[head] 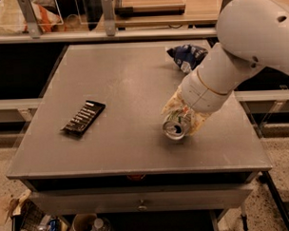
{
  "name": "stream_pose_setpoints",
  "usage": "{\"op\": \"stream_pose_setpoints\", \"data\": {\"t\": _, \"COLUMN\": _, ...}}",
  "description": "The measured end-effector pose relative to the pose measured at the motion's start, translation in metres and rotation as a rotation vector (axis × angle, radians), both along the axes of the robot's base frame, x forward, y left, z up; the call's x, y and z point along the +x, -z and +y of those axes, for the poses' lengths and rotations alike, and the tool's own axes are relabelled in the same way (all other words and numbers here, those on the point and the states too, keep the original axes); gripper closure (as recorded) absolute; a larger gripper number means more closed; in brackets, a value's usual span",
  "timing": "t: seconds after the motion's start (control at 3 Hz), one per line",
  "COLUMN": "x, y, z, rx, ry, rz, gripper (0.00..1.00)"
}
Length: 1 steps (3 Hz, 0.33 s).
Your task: Knock 7up can over
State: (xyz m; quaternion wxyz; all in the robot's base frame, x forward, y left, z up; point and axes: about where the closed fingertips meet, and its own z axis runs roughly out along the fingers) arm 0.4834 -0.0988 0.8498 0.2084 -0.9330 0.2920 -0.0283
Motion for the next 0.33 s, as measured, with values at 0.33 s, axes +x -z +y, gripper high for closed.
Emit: {"op": "stream_pose_setpoints", "data": {"t": 0.33, "x": -0.0005, "y": -0.0003, "z": 0.0010, "rx": -0.001, "ry": -0.002, "rz": -0.001, "gripper": 0.82}}
